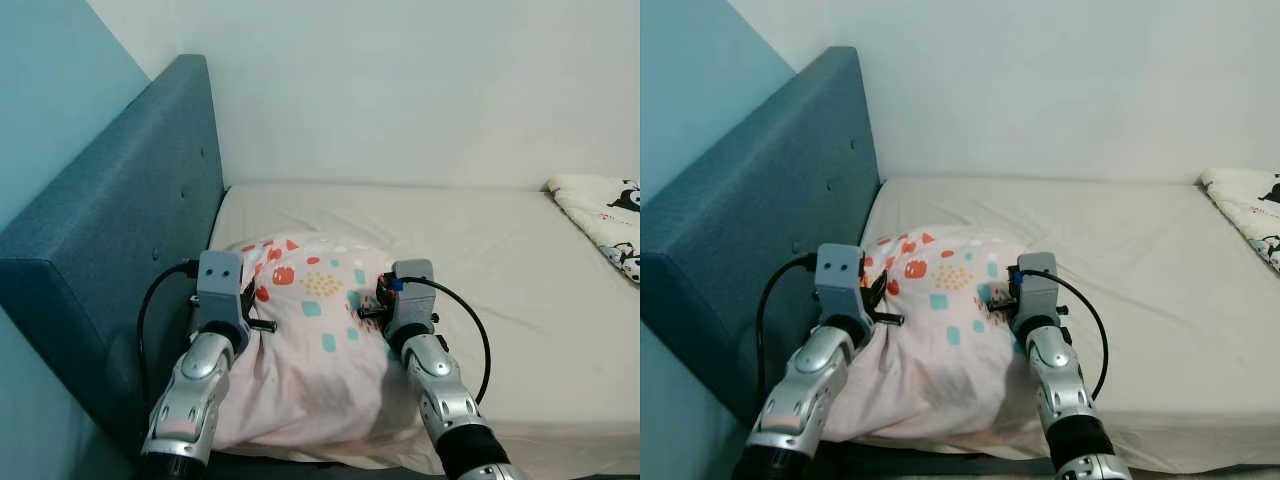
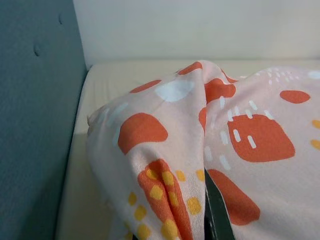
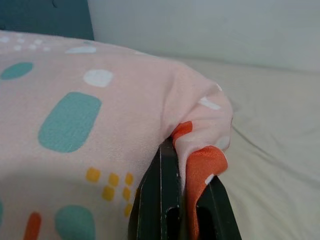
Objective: Clean up the room
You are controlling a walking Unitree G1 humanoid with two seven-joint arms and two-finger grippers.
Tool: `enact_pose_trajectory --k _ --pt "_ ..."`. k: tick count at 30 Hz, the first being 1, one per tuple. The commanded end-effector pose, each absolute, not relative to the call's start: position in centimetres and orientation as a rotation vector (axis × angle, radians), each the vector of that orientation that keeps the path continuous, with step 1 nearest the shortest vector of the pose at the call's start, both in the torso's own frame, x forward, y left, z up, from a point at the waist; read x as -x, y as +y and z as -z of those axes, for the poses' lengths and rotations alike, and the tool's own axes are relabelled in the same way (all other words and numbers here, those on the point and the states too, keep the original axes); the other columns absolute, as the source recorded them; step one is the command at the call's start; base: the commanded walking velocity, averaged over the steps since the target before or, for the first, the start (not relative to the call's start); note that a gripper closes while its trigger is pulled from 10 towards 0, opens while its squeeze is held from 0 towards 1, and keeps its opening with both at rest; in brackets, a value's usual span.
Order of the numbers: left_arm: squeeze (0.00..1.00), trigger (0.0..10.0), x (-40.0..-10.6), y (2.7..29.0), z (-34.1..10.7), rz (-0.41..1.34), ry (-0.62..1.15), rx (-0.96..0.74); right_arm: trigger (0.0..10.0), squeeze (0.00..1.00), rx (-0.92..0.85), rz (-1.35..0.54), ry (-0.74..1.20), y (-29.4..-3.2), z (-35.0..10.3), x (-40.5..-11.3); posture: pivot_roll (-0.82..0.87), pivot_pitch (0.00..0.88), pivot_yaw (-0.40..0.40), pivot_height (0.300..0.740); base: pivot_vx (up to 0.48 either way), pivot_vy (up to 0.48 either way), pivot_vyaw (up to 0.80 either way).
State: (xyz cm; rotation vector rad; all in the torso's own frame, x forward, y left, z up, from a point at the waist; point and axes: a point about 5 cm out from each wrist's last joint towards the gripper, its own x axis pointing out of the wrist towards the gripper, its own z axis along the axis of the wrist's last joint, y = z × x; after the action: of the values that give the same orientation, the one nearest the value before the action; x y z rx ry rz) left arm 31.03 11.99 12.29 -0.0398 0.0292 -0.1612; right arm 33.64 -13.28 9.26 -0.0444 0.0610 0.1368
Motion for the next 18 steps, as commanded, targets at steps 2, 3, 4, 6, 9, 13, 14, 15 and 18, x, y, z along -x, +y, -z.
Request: enact_pose_trajectory --k 2,3,4,6,9,13,14,15,18 --pt "0.0 10.0 -31.4 11.58 -13.17 0.173 -0.018 0.039 10.0 0.0 0.072 -0.174 -0.01 -12.45 -10.6 -34.14 0.07 0.0 -0.046 0.74 0.0 0.0 0.0" --pt "0.0 10.0 -31.42 11.62 -13.14 0.171 -0.017 0.039 10.0 0.0 0.078 -0.176 -0.012 -12.44 -10.63 -34.15 0.07 0.0 -0.046 0.74 0.0 0.0 0.0" --pt "0.0 10.0 -31.46 11.62 -13.09 0.169 -0.017 0.04 10.0 0.0 0.08 -0.175 -0.013 -12.48 -10.67 -34.18 0.07 0.0 -0.047 0.74 0.0 0.0 0.0" --pt "0.0 10.0 -31.48 11.62 -13.06 0.167 -0.017 0.04 10.0 0.0 0.081 -0.174 -0.014 -12.52 -10.7 -34.2 0.07 0.0 -0.047 0.74 0.0 0.0 0.0" --pt "0.0 10.0 -31.52 11.59 -13.05 0.164 -0.017 0.04 10.0 0.0 0.084 -0.168 -0.015 -12.67 -10.74 -34.23 0.06 0.0 -0.048 0.74 0.0 0.0 0.0" --pt "0.0 10.0 -31.6 11.45 -12.96 0.159 -0.016 0.044 10.0 0.0 0.057 -0.146 -0.017 -13.08 -10.82 -34.33 0.06 0.0 -0.047 0.74 0.0 0.0 0.0" --pt "0.0 10.0 -31.6 11.45 -12.96 0.159 -0.016 0.044 10.0 0.0 0.057 -0.146 -0.017 -13.08 -10.82 -34.33 0.06 0.0 -0.047 0.74 0.0 0.0 0.0" --pt "0.0 10.0 -31.63 11.39 -12.89 0.16 -0.014 0.045 10.0 0.0 0.046 -0.143 -0.015 -13.18 -10.84 -34.37 0.06 0.0 -0.047 0.74 0.0 0.0 0.0" --pt "0.0 10.0 -31.67 11.33 -12.84 0.16 -0.011 0.046 10.0 0.0 0.032 -0.142 -0.012 -13.32 -10.88 -34.41 0.06 0.0 -0.046 0.74 0.0 0.0 0.0"
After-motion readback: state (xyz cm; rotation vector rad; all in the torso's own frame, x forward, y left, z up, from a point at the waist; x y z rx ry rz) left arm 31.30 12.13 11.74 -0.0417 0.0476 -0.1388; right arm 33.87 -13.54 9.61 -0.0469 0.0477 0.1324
